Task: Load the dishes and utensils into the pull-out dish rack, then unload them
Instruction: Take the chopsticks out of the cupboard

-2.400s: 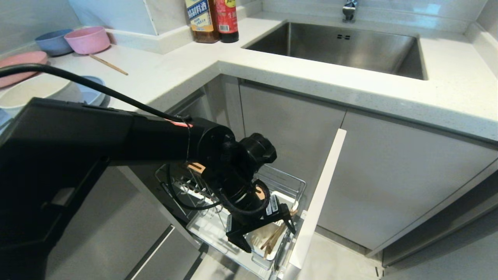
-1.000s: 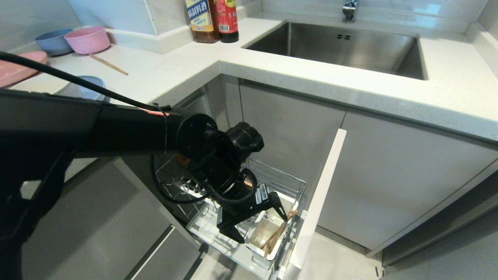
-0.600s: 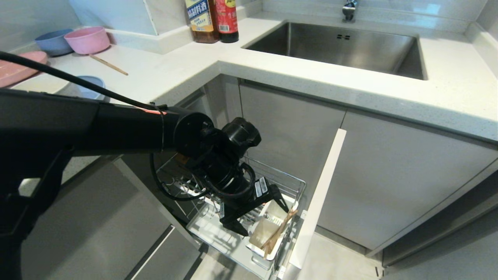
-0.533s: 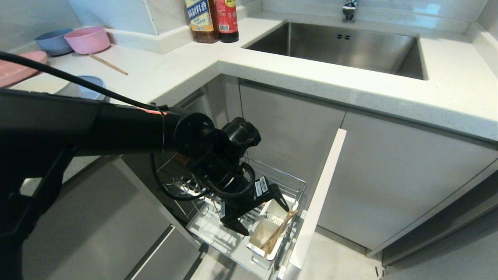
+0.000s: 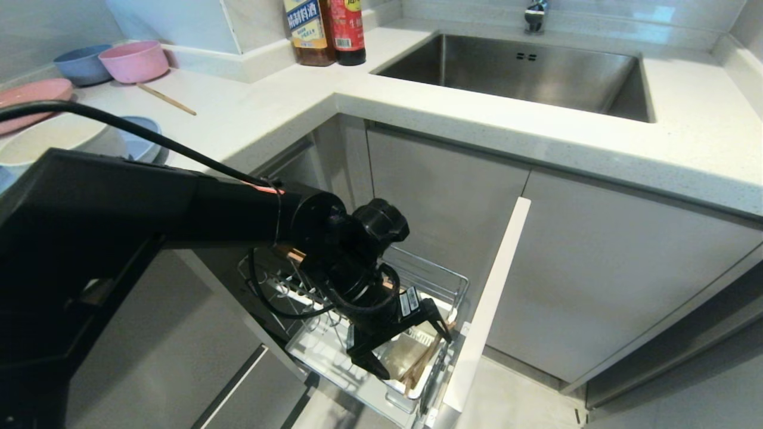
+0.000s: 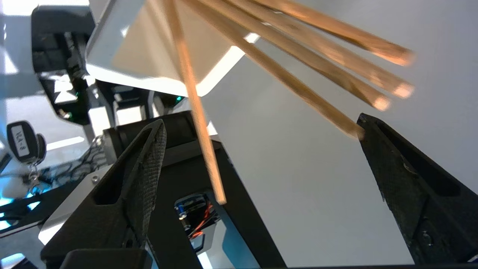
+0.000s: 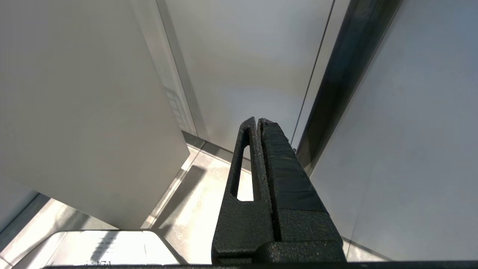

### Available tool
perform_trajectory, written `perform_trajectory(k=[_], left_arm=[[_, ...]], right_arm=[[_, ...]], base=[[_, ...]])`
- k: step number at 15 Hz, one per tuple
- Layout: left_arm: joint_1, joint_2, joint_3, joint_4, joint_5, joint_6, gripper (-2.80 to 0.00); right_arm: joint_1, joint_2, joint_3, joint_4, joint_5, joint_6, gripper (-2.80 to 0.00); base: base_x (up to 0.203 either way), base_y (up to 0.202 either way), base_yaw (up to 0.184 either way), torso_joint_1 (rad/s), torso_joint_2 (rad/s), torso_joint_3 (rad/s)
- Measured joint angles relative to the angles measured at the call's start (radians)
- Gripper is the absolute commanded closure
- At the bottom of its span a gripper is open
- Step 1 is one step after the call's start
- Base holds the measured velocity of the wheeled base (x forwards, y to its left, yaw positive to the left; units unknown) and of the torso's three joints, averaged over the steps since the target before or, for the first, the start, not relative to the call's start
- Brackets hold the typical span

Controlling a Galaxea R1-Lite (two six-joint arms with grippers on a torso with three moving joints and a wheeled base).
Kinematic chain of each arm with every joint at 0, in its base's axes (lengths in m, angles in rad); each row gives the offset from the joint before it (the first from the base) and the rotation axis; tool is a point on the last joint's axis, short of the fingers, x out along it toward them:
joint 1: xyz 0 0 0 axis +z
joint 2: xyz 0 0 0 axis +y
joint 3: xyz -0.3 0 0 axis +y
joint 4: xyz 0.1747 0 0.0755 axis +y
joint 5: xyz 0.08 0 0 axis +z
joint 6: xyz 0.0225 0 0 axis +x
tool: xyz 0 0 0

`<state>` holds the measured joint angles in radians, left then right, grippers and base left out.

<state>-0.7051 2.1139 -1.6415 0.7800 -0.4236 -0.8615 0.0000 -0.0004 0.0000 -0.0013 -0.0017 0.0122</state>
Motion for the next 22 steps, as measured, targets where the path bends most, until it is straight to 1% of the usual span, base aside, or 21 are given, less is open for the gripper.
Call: perform_trajectory(k=[8,13,17,19,21,22], left_arm=[[-0.002,0.037,0.007,0.019,0.007,-0.003,-2.8],[0.0,0.043,0.008,0.114,0.007,0.007,-2.8],[0.011,0.052,0.012,0.12,0.008,0.01,-2.8],[0.031,0.061,0.012,0.121,0.008,0.025,-2.8],[0.053,0.078,0.01,0.15,0.012,0.054,-2.8],[0.064,0.088,0.007,0.17,0.03,0.077,-2.8]], right_arm=[[0.0,0.0,0.0,0.0,0.0,0.0,0.0],[0.0,0.0,0.0,0.0,0.0,0.0,0.0],[0.0,0.0,0.0,0.0,0.0,0.0,0.0],[0.0,0.0,0.0,0.0,0.0,0.0,0.0],[0.0,0.0,0.0,0.0,0.0,0.0,0.0],[0.0,0.0,0.0,0.0,0.0,0.0,0.0]], base=[[0.0,0.0,0.0,0.0,0.0,0.0],[0.0,0.0,0.0,0.0,0.0,0.0],[0.0,0.0,0.0,0.0,0.0,0.0],[0.0,0.0,0.0,0.0,0.0,0.0],[0.0,0.0,0.0,0.0,0.0,0.0],[0.0,0.0,0.0,0.0,0.0,0.0]])
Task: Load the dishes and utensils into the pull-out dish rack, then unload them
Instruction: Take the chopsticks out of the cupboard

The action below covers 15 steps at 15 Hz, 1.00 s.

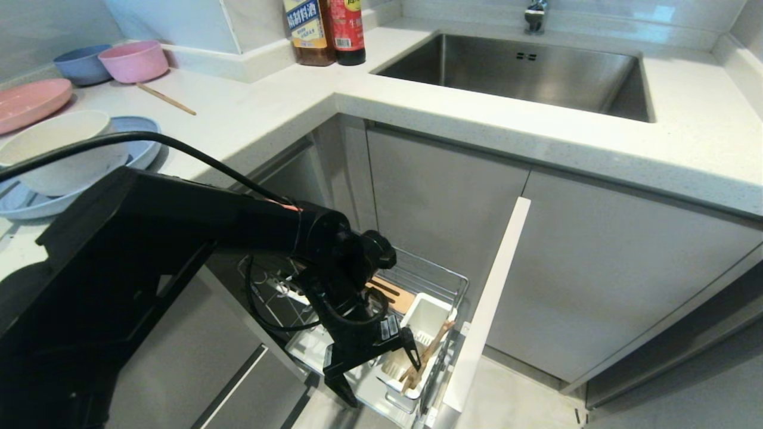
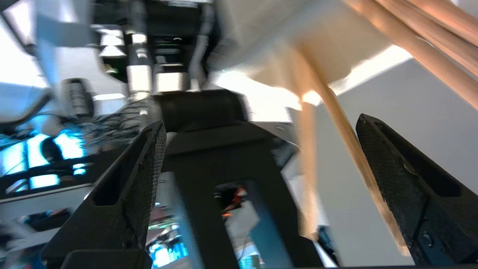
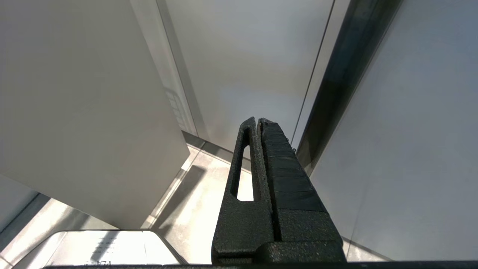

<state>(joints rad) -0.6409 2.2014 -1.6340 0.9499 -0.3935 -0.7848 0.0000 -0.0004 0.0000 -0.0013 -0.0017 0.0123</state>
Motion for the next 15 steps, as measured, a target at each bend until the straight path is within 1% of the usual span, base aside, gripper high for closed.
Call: perform_trajectory(k=[1,2,4,6,10,13,15], left_arm=[[0.009,0.007,0.0,0.02,0.021,0.03,-2.8],[0.015,0.011,-0.003,0.033,0.024,0.045,-2.8],[0.02,0.011,-0.012,0.038,-0.016,0.049,-2.8],[0.02,0.005,-0.021,0.037,-0.08,0.044,-2.8],[-0.003,-0.004,-0.024,0.038,-0.129,0.048,-2.8],[-0.026,-0.011,-0.018,0.062,-0.133,0.053,-2.8],[-0.034,-0.011,-0.014,0.083,-0.107,0.055,-2.8]], right_arm=[[0.0,0.0,0.0,0.0,0.0,0.0,0.0],[0.0,0.0,0.0,0.0,0.0,0.0,0.0],[0.0,0.0,0.0,0.0,0.0,0.0,0.0],[0.0,0.0,0.0,0.0,0.0,0.0,0.0],[0.0,0.0,0.0,0.0,0.0,0.0,0.0],[0.0,0.0,0.0,0.0,0.0,0.0,0.0],[0.0,0.0,0.0,0.0,0.0,0.0,0.0]], base=[[0.0,0.0,0.0,0.0,0.0,0.0],[0.0,0.0,0.0,0.0,0.0,0.0],[0.0,0.0,0.0,0.0,0.0,0.0],[0.0,0.0,0.0,0.0,0.0,0.0],[0.0,0.0,0.0,0.0,0.0,0.0],[0.0,0.0,0.0,0.0,0.0,0.0],[0.0,0.0,0.0,0.0,0.0,0.0]])
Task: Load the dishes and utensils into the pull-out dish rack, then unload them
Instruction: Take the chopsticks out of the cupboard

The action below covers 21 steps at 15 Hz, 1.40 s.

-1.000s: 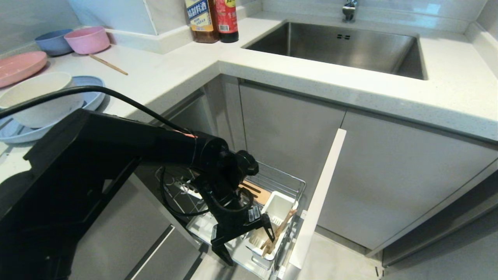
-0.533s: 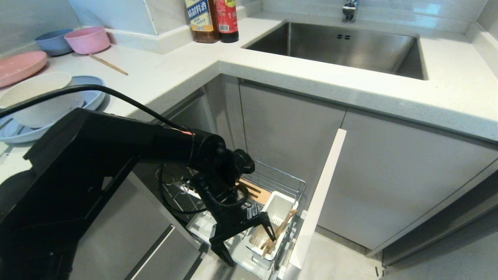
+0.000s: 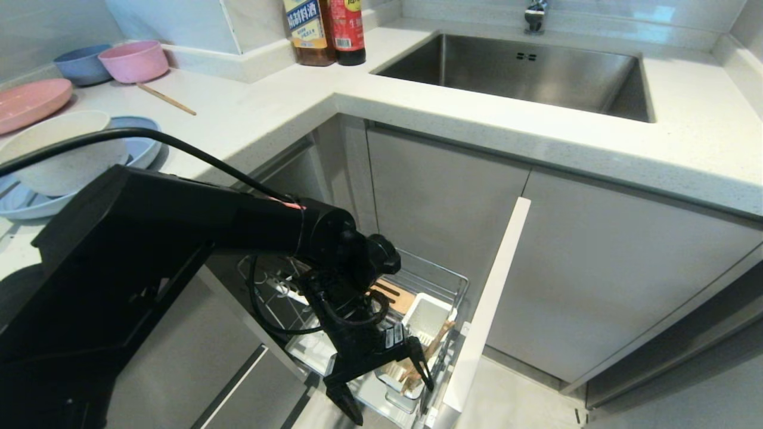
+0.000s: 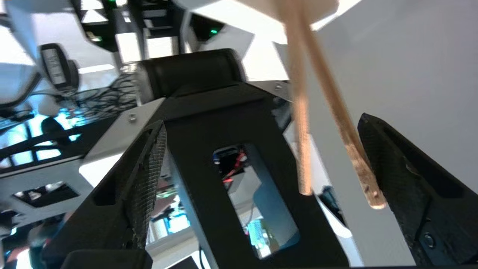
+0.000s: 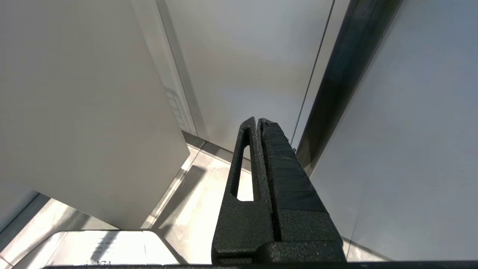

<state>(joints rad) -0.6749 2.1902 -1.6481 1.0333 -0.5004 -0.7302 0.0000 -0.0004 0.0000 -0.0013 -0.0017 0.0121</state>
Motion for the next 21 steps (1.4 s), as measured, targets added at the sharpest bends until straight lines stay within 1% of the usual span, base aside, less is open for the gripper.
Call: perform_trajectory(k=[3,5,6,9,13,14,17,19,21], left_arm=[[0.002,0.003,0.028,0.045,0.097,0.0,-2.8],[0.021,-0.002,0.065,0.051,0.146,0.0,-2.8],[0.028,-0.008,0.078,0.051,0.16,0.0,-2.8],[0.03,-0.022,0.077,0.051,0.159,0.001,-2.8],[0.004,-0.011,0.029,0.069,0.115,0.002,-2.8],[0.002,-0.001,0.017,0.081,0.117,0.001,-2.8],[0.0,0.031,-0.013,0.084,0.156,-0.001,-2.8],[-0.001,0.061,-0.032,0.081,0.195,-0.003,-2.8],[-0.001,0.081,-0.049,0.081,0.21,-0.003,-2.8]], right_arm=[[0.0,0.0,0.0,0.0,0.0,0.0,0.0],[0.0,0.0,0.0,0.0,0.0,0.0,0.0],[0.0,0.0,0.0,0.0,0.0,0.0,0.0],[0.0,0.0,0.0,0.0,0.0,0.0,0.0],[0.0,0.0,0.0,0.0,0.0,0.0,0.0],[0.0,0.0,0.0,0.0,0.0,0.0,0.0],[0.0,0.0,0.0,0.0,0.0,0.0,0.0],[0.0,0.0,0.0,0.0,0.0,0.0,0.0],[0.0,0.0,0.0,0.0,0.0,0.0,0.0]], base=[[0.0,0.0,0.0,0.0,0.0,0.0],[0.0,0.0,0.0,0.0,0.0,0.0],[0.0,0.0,0.0,0.0,0.0,0.0],[0.0,0.0,0.0,0.0,0.0,0.0],[0.0,0.0,0.0,0.0,0.0,0.0],[0.0,0.0,0.0,0.0,0.0,0.0],[0.0,0.0,0.0,0.0,0.0,0.0],[0.0,0.0,0.0,0.0,0.0,0.0],[0.0,0.0,0.0,0.0,0.0,0.0]])
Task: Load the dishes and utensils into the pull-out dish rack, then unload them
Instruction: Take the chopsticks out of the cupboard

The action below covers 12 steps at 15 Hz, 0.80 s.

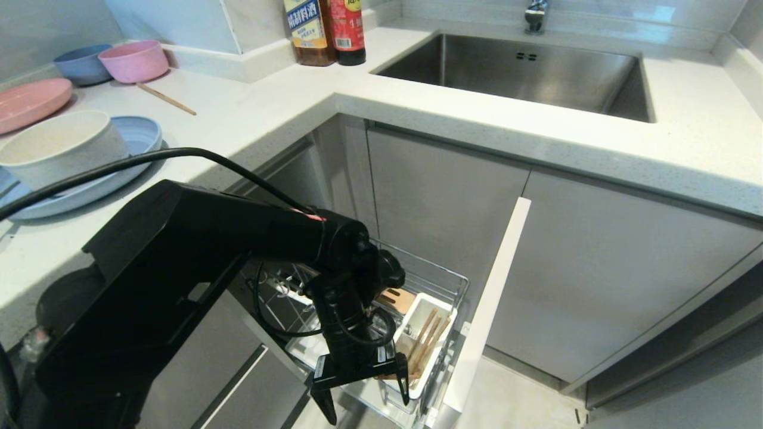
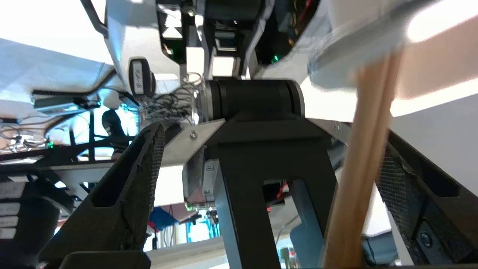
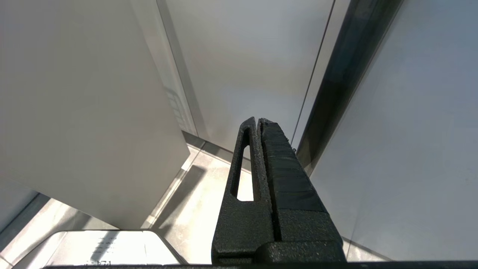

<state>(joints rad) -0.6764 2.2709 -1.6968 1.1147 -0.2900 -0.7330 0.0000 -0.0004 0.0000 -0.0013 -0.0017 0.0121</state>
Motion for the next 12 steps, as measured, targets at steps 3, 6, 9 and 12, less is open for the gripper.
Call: perform_trajectory(k=[3,6,9,12], left_arm=[[0.0,0.021,-0.03,0.006,0.0,0.002,-2.8],[0.0,0.026,-0.047,0.009,-0.004,0.004,-2.8],[0.001,0.026,-0.063,0.01,-0.006,0.004,0.0],[0.002,0.027,-0.067,0.002,-0.005,0.002,0.0]], right_arm=[[0.0,0.0,0.0,0.0,0.0,0.0,0.0],[0.0,0.0,0.0,0.0,0.0,0.0,0.0],[0.0,0.0,0.0,0.0,0.0,0.0,0.0],[0.0,0.0,0.0,0.0,0.0,0.0,0.0]], base=[[0.0,0.0,0.0,0.0,0.0,0.0],[0.0,0.0,0.0,0.0,0.0,0.0],[0.0,0.0,0.0,0.0,0.0,0.0],[0.0,0.0,0.0,0.0,0.0,0.0]])
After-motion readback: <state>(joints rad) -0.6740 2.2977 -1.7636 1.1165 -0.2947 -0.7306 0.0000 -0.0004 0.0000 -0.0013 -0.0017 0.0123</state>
